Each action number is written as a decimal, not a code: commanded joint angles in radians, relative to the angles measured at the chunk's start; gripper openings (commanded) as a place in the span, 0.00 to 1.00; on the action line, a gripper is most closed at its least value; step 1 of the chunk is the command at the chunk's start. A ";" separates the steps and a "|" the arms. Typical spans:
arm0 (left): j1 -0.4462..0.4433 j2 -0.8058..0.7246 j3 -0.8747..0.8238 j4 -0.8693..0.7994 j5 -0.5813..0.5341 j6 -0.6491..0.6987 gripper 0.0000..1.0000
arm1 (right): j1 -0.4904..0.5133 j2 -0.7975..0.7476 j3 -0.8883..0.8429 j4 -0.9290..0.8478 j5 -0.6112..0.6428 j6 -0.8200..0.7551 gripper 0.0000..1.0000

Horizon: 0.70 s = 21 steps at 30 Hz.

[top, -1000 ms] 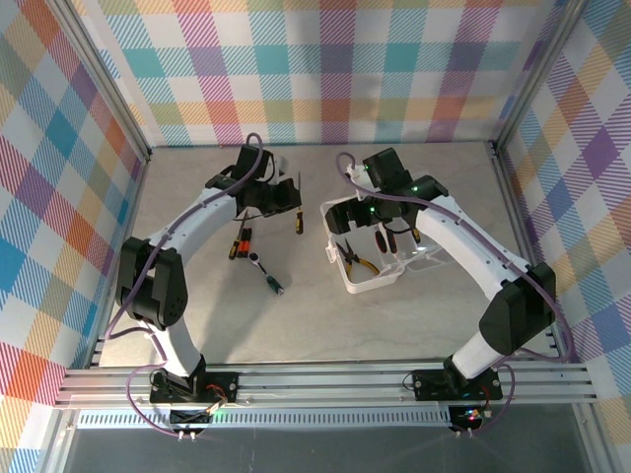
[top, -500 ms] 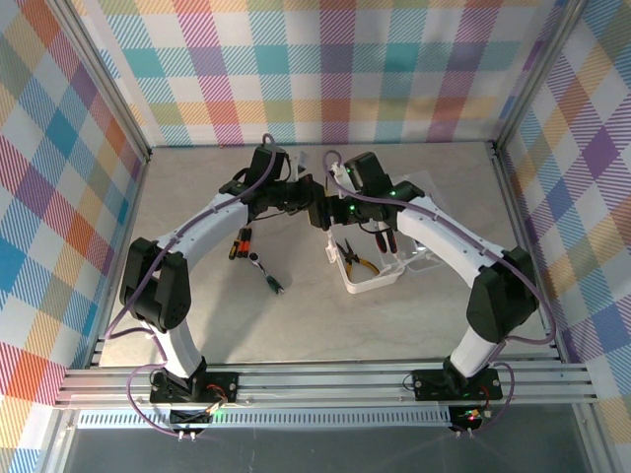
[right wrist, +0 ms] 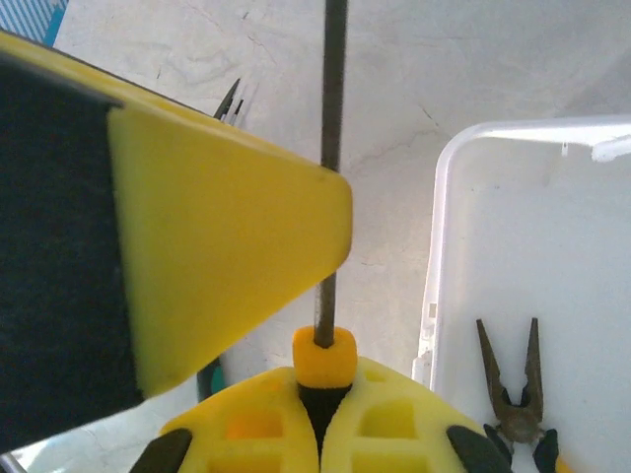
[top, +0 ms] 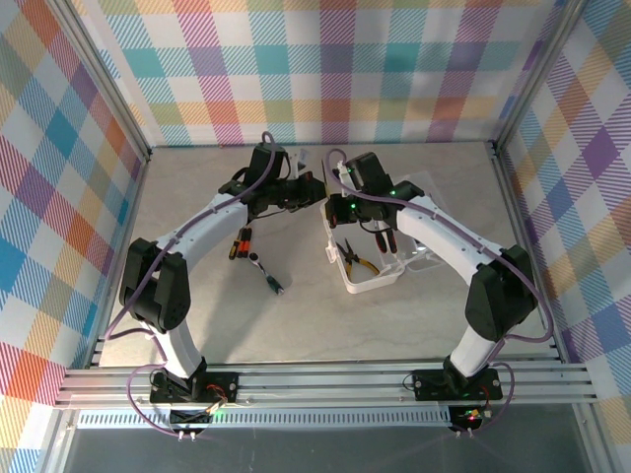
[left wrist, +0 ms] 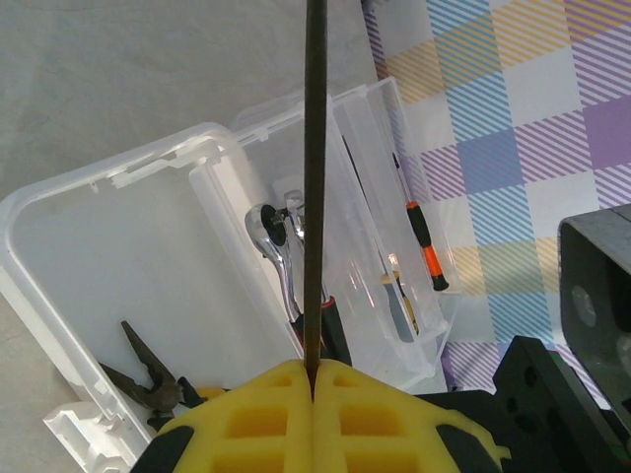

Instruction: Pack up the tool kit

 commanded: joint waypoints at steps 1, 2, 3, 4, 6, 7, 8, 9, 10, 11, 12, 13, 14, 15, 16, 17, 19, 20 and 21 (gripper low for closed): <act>-0.014 -0.027 -0.002 -0.003 0.032 0.000 0.00 | 0.012 -0.043 -0.010 0.040 0.013 -0.013 0.00; -0.014 -0.025 0.003 -0.018 0.025 0.011 0.00 | 0.011 -0.050 -0.011 0.030 0.023 -0.020 0.00; -0.014 -0.026 0.011 -0.043 0.012 0.025 0.00 | 0.009 -0.057 -0.009 0.017 0.032 -0.032 0.00; -0.013 -0.029 0.021 -0.080 -0.014 0.048 0.04 | 0.003 -0.066 -0.008 -0.003 0.044 -0.046 0.00; -0.003 -0.041 0.045 -0.170 -0.074 0.105 0.28 | -0.021 -0.087 -0.009 -0.042 0.059 -0.074 0.00; 0.008 -0.049 0.051 -0.210 -0.109 0.130 0.44 | -0.042 -0.100 -0.011 -0.069 0.062 -0.092 0.00; 0.021 -0.060 0.054 -0.244 -0.141 0.153 0.58 | -0.065 -0.114 -0.014 -0.097 0.070 -0.111 0.00; 0.037 -0.066 0.057 -0.276 -0.171 0.175 0.69 | -0.088 -0.125 -0.015 -0.126 0.073 -0.135 0.00; 0.056 -0.069 0.064 -0.319 -0.201 0.197 0.79 | -0.114 -0.136 -0.014 -0.164 0.095 -0.165 0.00; 0.078 -0.070 0.069 -0.361 -0.238 0.217 0.86 | -0.138 -0.147 -0.015 -0.200 0.121 -0.198 0.00; 0.095 -0.071 0.070 -0.394 -0.269 0.235 0.91 | -0.160 -0.155 -0.016 -0.230 0.140 -0.231 0.00; 0.114 -0.070 0.071 -0.434 -0.308 0.255 1.00 | -0.184 -0.157 -0.012 -0.273 0.167 -0.261 0.00; 0.134 -0.067 0.070 -0.471 -0.347 0.272 1.00 | -0.209 -0.154 -0.005 -0.307 0.209 -0.280 0.00; 0.148 -0.065 0.068 -0.499 -0.383 0.285 1.00 | -0.228 -0.147 0.001 -0.346 0.244 -0.289 0.00; 0.164 -0.062 0.064 -0.526 -0.422 0.297 1.00 | -0.249 -0.136 0.007 -0.387 0.297 -0.293 0.00; 0.174 -0.063 0.055 -0.543 -0.460 0.308 1.00 | -0.268 -0.127 0.004 -0.417 0.349 -0.293 0.00; 0.193 -0.067 0.035 -0.566 -0.511 0.321 1.00 | -0.299 -0.119 -0.011 -0.442 0.402 -0.293 0.00; 0.202 -0.069 0.025 -0.572 -0.527 0.323 1.00 | -0.311 -0.115 -0.019 -0.450 0.416 -0.293 0.00; 0.211 -0.073 0.012 -0.575 -0.538 0.325 1.00 | -0.320 -0.112 -0.024 -0.456 0.424 -0.294 0.00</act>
